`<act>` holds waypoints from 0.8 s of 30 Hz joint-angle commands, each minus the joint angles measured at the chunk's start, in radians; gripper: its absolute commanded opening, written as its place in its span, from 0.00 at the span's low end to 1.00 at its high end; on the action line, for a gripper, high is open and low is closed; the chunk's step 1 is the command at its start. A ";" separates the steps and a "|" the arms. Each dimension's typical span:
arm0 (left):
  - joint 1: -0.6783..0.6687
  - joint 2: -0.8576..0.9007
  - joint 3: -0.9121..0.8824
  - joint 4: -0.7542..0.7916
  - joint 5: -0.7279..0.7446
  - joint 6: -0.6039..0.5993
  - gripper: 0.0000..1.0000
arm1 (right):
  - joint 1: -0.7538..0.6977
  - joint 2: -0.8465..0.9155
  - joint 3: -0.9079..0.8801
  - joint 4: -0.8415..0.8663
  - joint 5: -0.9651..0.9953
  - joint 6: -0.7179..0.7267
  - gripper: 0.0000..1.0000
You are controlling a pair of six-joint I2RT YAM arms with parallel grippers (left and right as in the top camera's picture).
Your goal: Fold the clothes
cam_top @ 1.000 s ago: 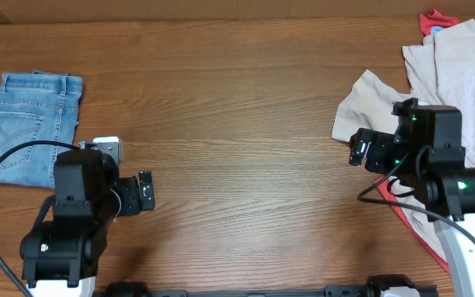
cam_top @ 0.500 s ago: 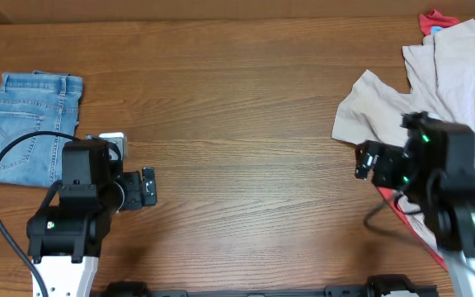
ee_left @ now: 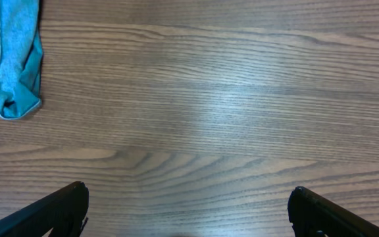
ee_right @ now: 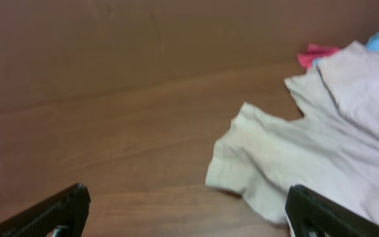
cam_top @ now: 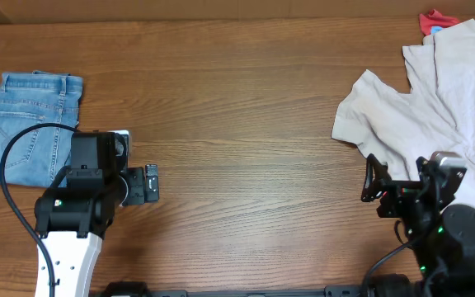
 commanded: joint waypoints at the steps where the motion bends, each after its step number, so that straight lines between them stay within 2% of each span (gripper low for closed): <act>1: -0.002 0.025 -0.005 0.000 -0.016 -0.014 1.00 | -0.002 -0.100 -0.122 0.109 -0.009 -0.008 1.00; 15: -0.002 0.103 -0.005 0.001 -0.016 -0.014 1.00 | -0.001 -0.361 -0.559 0.645 -0.019 -0.008 1.00; 21: -0.002 0.121 -0.005 0.001 -0.016 -0.014 1.00 | -0.001 -0.399 -0.682 0.690 -0.044 -0.008 1.00; 24: -0.002 0.126 -0.005 0.001 -0.016 -0.014 1.00 | 0.000 -0.399 -0.682 0.567 -0.071 -0.007 1.00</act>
